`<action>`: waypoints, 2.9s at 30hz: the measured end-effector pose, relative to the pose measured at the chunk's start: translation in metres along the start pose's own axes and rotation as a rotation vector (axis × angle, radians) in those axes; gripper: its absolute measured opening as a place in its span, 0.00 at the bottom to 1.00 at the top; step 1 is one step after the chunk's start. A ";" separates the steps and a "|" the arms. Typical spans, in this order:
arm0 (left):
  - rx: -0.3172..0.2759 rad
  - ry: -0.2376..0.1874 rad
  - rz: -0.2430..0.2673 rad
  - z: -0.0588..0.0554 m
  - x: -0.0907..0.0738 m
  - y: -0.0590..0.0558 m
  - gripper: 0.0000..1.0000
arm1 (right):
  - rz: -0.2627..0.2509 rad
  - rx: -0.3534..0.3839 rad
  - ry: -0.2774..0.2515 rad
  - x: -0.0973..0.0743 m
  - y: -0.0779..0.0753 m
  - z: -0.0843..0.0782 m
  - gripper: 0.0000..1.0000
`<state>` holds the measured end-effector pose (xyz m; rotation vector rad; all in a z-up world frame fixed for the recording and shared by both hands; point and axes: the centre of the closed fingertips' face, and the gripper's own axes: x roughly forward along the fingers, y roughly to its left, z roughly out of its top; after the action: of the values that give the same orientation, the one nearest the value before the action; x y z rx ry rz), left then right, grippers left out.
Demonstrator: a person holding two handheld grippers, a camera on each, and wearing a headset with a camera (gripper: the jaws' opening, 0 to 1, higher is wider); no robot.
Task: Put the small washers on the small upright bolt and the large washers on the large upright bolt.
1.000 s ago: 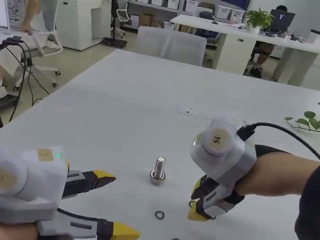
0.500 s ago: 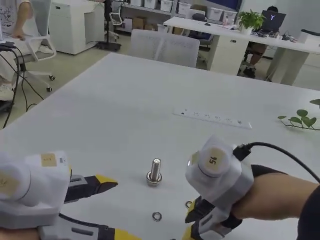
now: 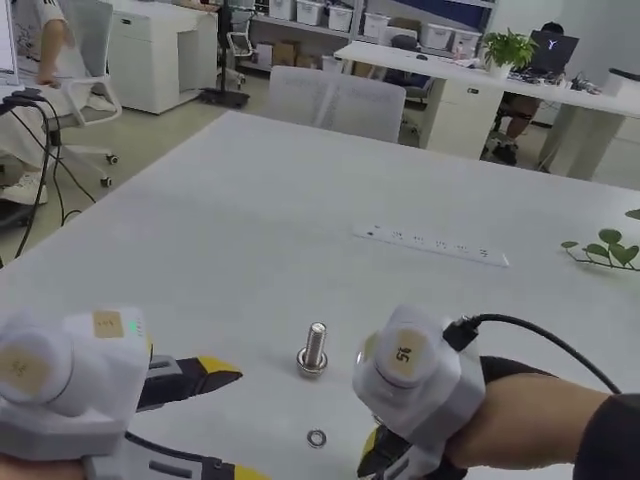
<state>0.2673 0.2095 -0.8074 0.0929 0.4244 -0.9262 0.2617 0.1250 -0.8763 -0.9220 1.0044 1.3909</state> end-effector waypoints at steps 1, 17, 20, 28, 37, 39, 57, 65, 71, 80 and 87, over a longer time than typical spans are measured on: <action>-0.001 0.000 0.000 0.000 0.000 0.000 0.73 | -0.005 -0.009 -0.001 0.000 -0.001 0.001 0.23; -0.004 -0.004 0.002 0.000 -0.002 -0.003 0.72 | -0.048 -0.143 0.035 0.003 0.002 0.005 0.17; -0.003 -0.006 0.003 0.001 -0.002 -0.004 0.72 | -0.047 -0.152 0.036 0.003 0.003 0.005 0.16; -0.002 -0.014 0.009 0.004 -0.004 -0.004 0.72 | -0.042 -0.151 0.027 0.003 0.002 0.006 0.14; 0.007 0.003 0.000 0.001 -0.004 -0.006 0.71 | -0.036 -0.143 0.012 0.003 0.002 0.005 0.13; 0.008 0.004 -0.002 0.000 -0.003 -0.006 0.71 | -0.034 -0.142 0.011 0.003 0.002 0.005 0.13; 0.028 0.028 -0.029 0.000 0.001 -0.009 0.71 | -0.050 -0.095 0.009 -0.008 -0.005 -0.003 0.13; 0.037 0.029 -0.048 0.002 0.005 -0.009 0.72 | -0.067 -0.053 -0.002 -0.024 -0.008 -0.015 0.13; 0.041 0.025 -0.057 0.004 0.007 -0.009 0.74 | -0.092 -0.025 -0.011 -0.043 -0.011 -0.025 0.13; 0.046 0.031 -0.072 0.003 0.009 -0.012 0.75 | -0.139 0.022 -0.026 -0.075 -0.024 -0.038 0.13; 0.052 0.039 -0.080 0.002 0.010 -0.014 0.76 | -0.158 0.048 -0.015 -0.088 -0.033 -0.050 0.13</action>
<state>0.2625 0.1928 -0.8081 0.1426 0.4429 -1.0159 0.2990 0.0485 -0.8119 -0.9334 0.9297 1.2345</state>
